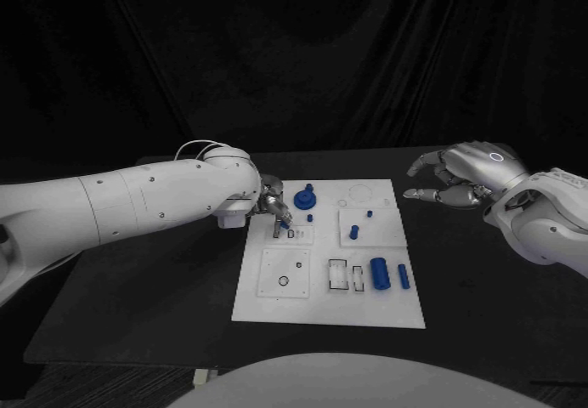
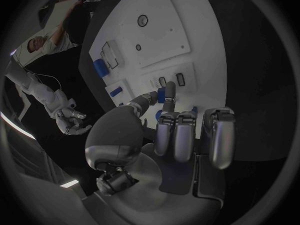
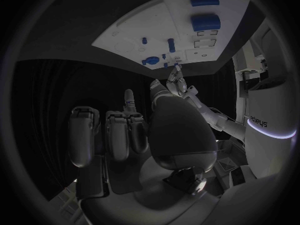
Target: Assemble the parts on the task board
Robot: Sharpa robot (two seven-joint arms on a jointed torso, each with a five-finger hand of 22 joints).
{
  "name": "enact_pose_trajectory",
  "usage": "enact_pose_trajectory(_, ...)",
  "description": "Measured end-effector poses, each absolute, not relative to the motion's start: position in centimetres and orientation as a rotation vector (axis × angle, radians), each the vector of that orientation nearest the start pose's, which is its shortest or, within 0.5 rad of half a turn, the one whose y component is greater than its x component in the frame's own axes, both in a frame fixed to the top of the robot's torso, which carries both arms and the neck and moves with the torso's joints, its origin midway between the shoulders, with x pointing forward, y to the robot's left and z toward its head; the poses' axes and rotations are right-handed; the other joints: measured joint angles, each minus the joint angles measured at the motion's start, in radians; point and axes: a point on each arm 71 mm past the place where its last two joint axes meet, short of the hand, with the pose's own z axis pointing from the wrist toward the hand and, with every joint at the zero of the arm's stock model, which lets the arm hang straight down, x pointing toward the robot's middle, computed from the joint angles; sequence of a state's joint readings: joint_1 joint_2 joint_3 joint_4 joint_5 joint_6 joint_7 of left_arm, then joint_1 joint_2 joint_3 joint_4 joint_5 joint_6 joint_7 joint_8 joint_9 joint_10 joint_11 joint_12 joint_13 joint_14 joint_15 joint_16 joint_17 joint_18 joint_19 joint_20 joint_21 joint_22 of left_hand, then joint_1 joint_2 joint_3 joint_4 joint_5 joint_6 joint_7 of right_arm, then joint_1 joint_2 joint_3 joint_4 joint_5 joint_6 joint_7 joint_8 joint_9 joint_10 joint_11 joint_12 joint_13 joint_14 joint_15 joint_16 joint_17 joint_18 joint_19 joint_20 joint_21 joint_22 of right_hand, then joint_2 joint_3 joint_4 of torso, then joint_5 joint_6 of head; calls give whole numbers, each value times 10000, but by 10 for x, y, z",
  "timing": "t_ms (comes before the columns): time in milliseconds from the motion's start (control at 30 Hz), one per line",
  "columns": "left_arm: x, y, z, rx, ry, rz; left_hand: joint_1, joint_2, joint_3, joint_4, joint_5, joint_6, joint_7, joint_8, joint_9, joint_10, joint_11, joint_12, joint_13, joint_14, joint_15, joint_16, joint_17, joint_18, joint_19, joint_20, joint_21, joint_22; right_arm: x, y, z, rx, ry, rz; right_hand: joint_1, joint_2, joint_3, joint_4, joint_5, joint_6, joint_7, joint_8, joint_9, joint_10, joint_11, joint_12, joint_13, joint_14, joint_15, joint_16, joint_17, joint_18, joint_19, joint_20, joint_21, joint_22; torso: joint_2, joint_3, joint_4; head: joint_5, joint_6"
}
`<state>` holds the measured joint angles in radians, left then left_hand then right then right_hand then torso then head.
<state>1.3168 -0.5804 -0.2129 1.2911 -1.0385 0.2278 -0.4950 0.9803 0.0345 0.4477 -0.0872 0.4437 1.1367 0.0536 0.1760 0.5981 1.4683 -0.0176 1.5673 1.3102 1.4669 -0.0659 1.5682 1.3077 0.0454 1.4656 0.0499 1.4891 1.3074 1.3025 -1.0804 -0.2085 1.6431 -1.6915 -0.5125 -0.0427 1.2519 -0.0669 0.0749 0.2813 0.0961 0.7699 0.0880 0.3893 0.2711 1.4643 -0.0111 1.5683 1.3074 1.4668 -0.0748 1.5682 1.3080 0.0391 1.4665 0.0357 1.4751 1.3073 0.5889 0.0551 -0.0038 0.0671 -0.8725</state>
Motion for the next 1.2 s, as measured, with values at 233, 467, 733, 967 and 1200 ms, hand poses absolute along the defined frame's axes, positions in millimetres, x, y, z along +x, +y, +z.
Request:
enact_pose_trajectory(233, 507, 155, -244, -11, 24375, -3156, -156, 23, 153, -14, -53, 0, 0, 27, 78, -27, -27, 0, 0, 0, 0, 0, -1, 0, 0, 0, 0, 0, 447, -274, -173, -3712, 14687, 4796, 72, 30, -29, -29, 139, 0, 0, 0, -24, 0, 0, 0, 0, 0, 0, 0, -1, 0, 0, 0, 0, 3, 6, 0, -4, 2, 0)
enact_pose_trajectory(467, 505, 157, -247, -426, 24619, -3107, -236, -54, 358, -137, -103, 35, 35, 99, 199, -34, -108, 0, 0, -38, -37, 0, -1, 0, 33, -39, 0, 0, 447, -274, -174, -3708, 14717, 4794, 90, 12, -29, -29, 159, 0, 0, 0, -25, 0, 0, 0, 0, 0, 0, 0, -2, -1, 0, 0, 0, 7, 3, 6, -5, -3, 0)
enact_pose_trajectory(733, 503, 157, -250, -853, 24884, -3146, -275, -94, 358, -137, -50, 35, 35, 99, 209, -35, -108, 0, 0, -33, -40, 0, -1, -1, -2, -73, 0, -1, 447, -274, -175, -3707, 14729, 4792, 89, 12, -29, -28, 159, 0, 0, 0, -24, 0, 0, 0, 0, 0, 0, 0, -2, 0, 0, 0, 0, 6, -3, 10, -7, -10, 0)
enact_pose_trajectory(967, 502, 156, -252, -1022, 25031, -3193, -301, -120, 445, -177, -50, 35, 35, 99, 220, -34, -107, 0, 0, 1, -73, 0, -2, -1, -1, -73, 0, -1, 447, -275, -175, -3705, 14736, 4783, 89, 12, -29, -28, 159, 0, 0, 0, -24, 0, 0, 0, -1, 0, 0, 0, -3, -1, 0, 0, 0, 6, -3, 8, -7, -22, 0)
enact_pose_trajectory(1200, 501, 156, -256, -1144, 25122, -3209, -364, -107, 539, -206, -50, 36, 34, 99, 233, -28, -102, 0, 0, 1, -73, 0, -2, 0, -2, -73, -6, -1, 447, -275, -175, -3704, 14740, 4780, 89, 12, -29, -28, 159, 0, 0, 0, -23, 0, 0, 0, 0, 0, 0, 0, -3, 0, 0, 0, 0, 5, 1, 6, -7, -2, 0)
